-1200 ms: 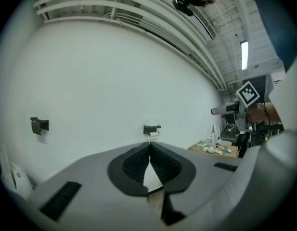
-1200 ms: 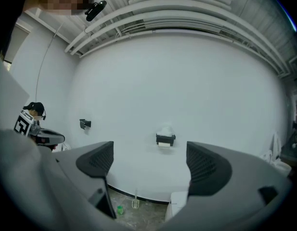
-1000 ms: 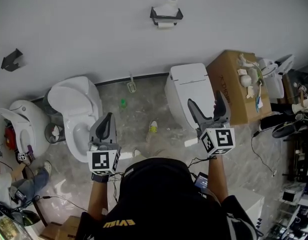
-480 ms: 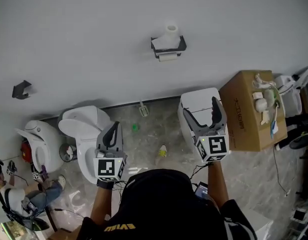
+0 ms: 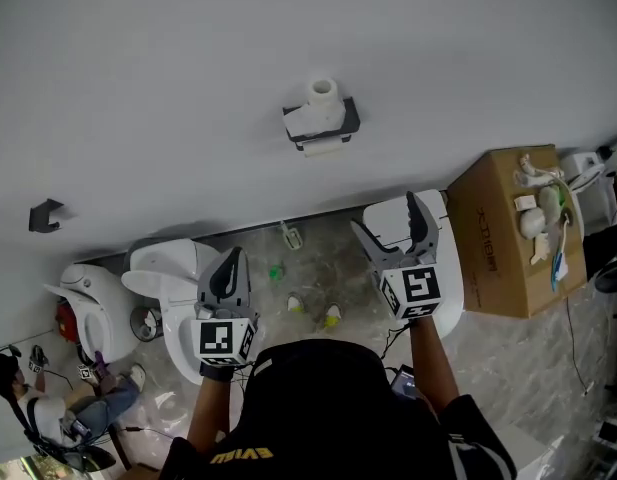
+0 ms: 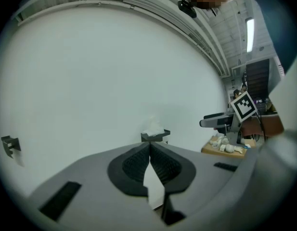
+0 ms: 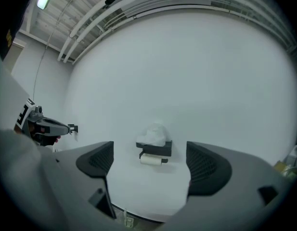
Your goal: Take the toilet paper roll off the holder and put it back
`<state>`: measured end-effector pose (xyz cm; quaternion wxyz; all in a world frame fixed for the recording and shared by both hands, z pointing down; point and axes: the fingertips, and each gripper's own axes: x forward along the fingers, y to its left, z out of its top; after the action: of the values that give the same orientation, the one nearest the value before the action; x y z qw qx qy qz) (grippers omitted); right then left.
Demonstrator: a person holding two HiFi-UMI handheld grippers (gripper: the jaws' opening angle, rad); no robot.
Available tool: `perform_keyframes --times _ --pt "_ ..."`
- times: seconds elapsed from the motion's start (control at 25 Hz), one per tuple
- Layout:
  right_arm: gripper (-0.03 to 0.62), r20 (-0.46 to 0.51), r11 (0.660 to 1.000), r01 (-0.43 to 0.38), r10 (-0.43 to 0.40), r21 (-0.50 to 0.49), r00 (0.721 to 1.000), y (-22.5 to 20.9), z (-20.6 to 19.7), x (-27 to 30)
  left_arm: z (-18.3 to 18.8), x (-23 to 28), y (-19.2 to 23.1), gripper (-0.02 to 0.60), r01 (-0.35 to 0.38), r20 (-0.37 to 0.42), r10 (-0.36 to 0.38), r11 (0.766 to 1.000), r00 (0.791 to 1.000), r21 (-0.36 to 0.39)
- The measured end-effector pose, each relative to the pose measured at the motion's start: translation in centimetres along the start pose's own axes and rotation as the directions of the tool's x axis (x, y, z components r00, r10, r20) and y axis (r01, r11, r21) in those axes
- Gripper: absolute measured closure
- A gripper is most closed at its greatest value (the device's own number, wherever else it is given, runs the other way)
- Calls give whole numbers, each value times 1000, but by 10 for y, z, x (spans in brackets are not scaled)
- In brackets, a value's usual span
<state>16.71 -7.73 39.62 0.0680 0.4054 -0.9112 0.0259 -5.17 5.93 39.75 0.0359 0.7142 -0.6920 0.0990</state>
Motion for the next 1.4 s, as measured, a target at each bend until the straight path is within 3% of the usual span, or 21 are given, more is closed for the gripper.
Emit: perform_keyframes --times 0.36,0.84,1.04,1.4 --pt "129 -18 1000 -3 3 -18 1000 -10 6 73 4 79 28 569 48 32 -49 999 998 4" --pt "129 -103 997 62 -67 -50 992 -22 -3 188 16 211 68 569 234 119 -228 971 967 -40" --pt "129 -112 993 82 -91 -85 990 -24 -9 222 1 239 68 569 306 113 -301 951 947 -32" --pt "131 -146 990 59 -78 -126 986 -20 -20 247 -3 259 63 569 325 146 -313 943 938 -65"
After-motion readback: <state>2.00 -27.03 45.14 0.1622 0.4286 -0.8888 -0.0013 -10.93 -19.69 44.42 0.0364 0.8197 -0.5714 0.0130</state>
